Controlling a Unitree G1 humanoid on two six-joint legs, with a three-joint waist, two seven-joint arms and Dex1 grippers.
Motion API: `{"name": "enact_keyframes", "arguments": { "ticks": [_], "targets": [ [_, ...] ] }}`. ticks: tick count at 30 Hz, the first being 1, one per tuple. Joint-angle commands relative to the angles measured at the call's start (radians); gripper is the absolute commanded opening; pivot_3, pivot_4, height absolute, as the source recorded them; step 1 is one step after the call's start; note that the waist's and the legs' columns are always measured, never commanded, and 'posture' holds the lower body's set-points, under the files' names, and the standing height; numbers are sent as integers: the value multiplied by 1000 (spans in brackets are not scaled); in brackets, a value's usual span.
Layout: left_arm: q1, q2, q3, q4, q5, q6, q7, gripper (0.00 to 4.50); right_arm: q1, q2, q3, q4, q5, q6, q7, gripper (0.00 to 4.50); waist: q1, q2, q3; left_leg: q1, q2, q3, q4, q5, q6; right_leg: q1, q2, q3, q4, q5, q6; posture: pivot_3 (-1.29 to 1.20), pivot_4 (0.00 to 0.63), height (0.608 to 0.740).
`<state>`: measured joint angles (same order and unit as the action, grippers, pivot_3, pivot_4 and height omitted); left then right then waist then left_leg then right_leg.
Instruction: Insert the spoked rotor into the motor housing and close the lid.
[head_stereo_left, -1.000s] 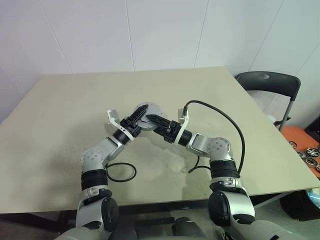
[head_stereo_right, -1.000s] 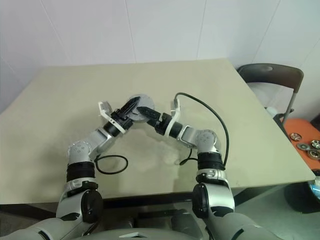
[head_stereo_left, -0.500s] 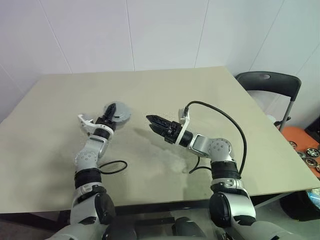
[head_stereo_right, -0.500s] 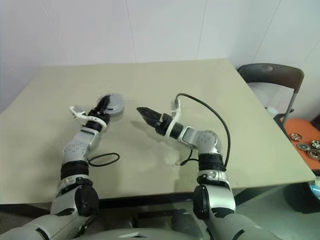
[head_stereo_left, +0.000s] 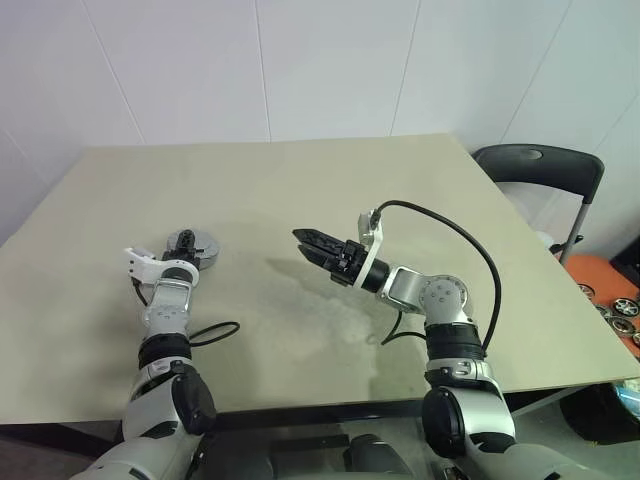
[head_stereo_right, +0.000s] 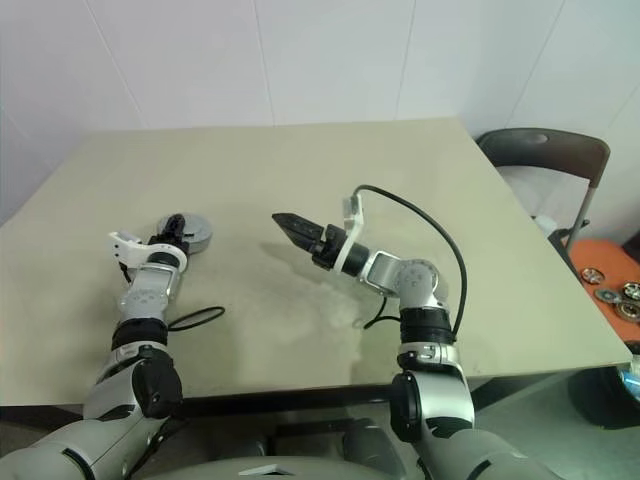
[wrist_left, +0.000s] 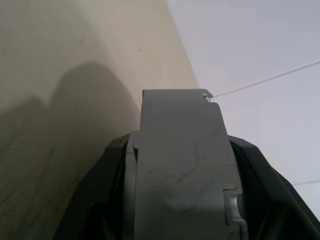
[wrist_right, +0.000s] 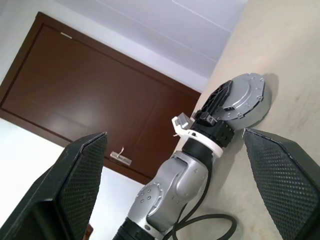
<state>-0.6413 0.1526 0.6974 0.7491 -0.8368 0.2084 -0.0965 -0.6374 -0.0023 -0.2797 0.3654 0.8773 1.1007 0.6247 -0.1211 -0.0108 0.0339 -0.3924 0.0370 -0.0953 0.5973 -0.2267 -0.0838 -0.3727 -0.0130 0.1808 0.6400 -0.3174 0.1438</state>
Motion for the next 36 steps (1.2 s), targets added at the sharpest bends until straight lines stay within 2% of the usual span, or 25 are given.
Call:
{"name": "enact_keyframes", "arguments": {
  "ticks": [1,3,8,14,19,21,24,26,28,31,36],
  "targets": [
    [30,-27,-7,-91,17,10,104,2261,-10,0,5,-33,20,-10,15,4500,-2,0,0,0,0,0,0,0,0,0,0,0,0,0,0,0,0,740],
    [61,-52,-15,-165,11,37,152,3000,-12,1,7,-31,19,-12,16,4500,-3,0,0,0,0,0,0,0,0,0,0,0,0,0,0,0,0,740],
    [136,-108,-35,-356,-1,135,328,4488,-17,-6,12,-18,12,-16,24,4500,-3,0,0,1,0,0,0,0,0,0,0,0,0,0,0,0,0,740],
    [217,-149,-72,-553,9,287,555,4488,-18,-19,22,-13,6,-21,32,4500,-4,0,-1,2,0,0,1,0,0,2,0,0,0,0,0,0,0,740],
    [306,-181,-123,-753,4,518,793,4488,-11,-29,32,-11,-1,-29,40,4500,-5,1,-2,2,0,0,1,0,0,3,0,0,0,0,0,0,0,740],
    [338,-160,-165,-821,37,611,836,4488,-9,-31,35,-7,-5,-35,43,4500,-6,2,-2,2,0,0,1,0,0,3,0,0,0,0,0,0,0,740],
    [372,-11,-355,-943,137,674,674,4488,-7,-34,40,-10,-7,-39,45,4500,-6,4,-4,4,0,0,0,0,0,3,0,0,1,0,0,0,0,740],
    [373,60,-435,-970,183,675,594,4488,-3,-41,58,-18,-25,-56,46,4500,-3,4,-3,4,-1,-1,1,1,-3,2,1,0,3,0,0,0,0,740],
    [364,160,-544,-962,275,584,428,4488,2,-60,128,-73,-108,-124,28,4500,-3,3,-3,3,-1,-1,1,4,-6,2,1,0,3,0,0,0,0,740],
    [337,216,-586,-914,328,407,200,4488,16,-96,197,-171,-198,-228,29,4500,-3,4,-2,1,-2,-1,0,7,-13,1,0,0,0,0,-1,0,0,740],
    [318,292,-638,-827,378,143,-199,4488,45,-224,299,-253,-387,-432,46,4500,-2,4,-2,0,-1,-1,-3,8,-14,1,0,0,-6,1,-3,0,0,740]
  ]
}}
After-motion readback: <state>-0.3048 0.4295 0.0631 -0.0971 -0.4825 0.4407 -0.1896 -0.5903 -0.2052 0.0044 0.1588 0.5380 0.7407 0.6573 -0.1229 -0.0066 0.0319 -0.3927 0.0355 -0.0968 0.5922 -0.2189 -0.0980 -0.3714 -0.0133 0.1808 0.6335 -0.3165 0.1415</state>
